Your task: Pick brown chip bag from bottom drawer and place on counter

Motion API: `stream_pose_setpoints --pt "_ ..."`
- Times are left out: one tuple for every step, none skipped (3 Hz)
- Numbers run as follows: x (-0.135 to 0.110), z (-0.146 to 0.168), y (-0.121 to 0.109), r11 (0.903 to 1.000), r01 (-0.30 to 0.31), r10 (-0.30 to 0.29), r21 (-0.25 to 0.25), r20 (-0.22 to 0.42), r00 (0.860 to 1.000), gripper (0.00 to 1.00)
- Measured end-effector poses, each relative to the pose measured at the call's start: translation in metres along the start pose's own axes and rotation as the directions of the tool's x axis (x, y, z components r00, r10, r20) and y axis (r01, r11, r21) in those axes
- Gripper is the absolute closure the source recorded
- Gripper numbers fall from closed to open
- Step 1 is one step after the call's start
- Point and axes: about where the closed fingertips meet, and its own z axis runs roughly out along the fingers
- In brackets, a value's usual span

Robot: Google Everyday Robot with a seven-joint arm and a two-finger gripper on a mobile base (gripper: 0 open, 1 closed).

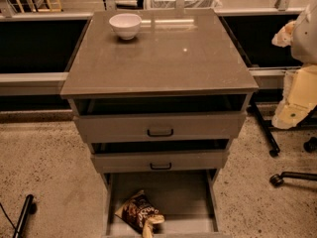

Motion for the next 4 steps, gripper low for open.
stream_pose_setpoints --pt "-0.005 0.009 0.001 0.9998 0.008 -0.008 -0.017 0.004 1.000 0.00" --pt "-0.031 0.061 0.003 0.9911 0.056 -0.053 -0.120 0.031 0.998 0.00" --pt "-0.067 0.118 0.040 0.9709 0.088 -0.058 -0.223 0.138 0.989 0.00" --pt "-0.084 0.191 0.091 0.9460 0.092 -0.017 -0.311 0.235 0.972 0.00"
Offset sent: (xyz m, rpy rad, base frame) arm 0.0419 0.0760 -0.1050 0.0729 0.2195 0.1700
